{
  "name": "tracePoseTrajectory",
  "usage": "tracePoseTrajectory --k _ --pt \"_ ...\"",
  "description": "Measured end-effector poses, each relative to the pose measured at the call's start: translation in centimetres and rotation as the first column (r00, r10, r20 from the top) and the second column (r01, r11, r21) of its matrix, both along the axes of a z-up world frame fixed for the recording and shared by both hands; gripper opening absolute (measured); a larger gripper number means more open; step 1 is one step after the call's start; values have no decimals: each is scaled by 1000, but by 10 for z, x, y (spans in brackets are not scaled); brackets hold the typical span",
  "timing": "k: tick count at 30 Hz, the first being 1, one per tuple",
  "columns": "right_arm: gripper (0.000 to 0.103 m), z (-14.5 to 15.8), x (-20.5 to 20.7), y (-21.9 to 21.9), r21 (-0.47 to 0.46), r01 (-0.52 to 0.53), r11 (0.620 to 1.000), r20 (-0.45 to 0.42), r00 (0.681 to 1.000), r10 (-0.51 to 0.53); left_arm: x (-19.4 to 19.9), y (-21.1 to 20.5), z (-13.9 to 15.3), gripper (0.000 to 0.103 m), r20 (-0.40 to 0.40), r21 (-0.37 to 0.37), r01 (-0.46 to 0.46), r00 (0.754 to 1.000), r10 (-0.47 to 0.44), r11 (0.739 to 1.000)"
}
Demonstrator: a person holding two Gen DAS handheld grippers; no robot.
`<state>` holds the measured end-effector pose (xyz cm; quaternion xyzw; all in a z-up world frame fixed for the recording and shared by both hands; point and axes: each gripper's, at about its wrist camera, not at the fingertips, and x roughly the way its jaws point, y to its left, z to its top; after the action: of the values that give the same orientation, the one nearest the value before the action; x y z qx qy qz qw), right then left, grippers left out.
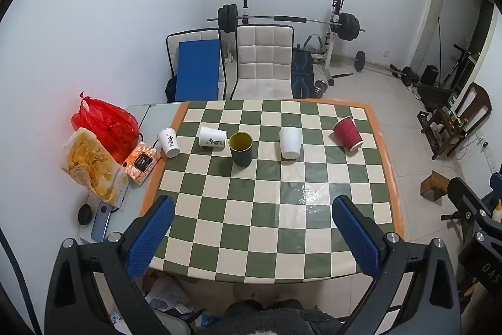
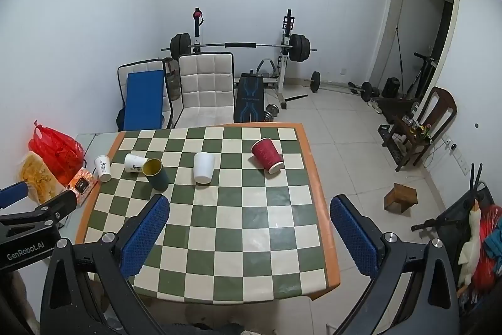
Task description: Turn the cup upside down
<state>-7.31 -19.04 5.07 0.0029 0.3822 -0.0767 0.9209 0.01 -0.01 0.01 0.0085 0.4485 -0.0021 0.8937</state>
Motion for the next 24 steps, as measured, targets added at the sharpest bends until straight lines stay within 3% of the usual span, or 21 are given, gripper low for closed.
tracePoseTrajectory --k 7,24 --pt "103 0 0 1 -10 0 1000 9 1000 0 1 -2 -2 103 7 1 4 1000 -4 1000" --pt "103 8 5 1 -8 0 1000 20 1000 1 -4 -10 26 103 32 -13 0 999 0 1000"
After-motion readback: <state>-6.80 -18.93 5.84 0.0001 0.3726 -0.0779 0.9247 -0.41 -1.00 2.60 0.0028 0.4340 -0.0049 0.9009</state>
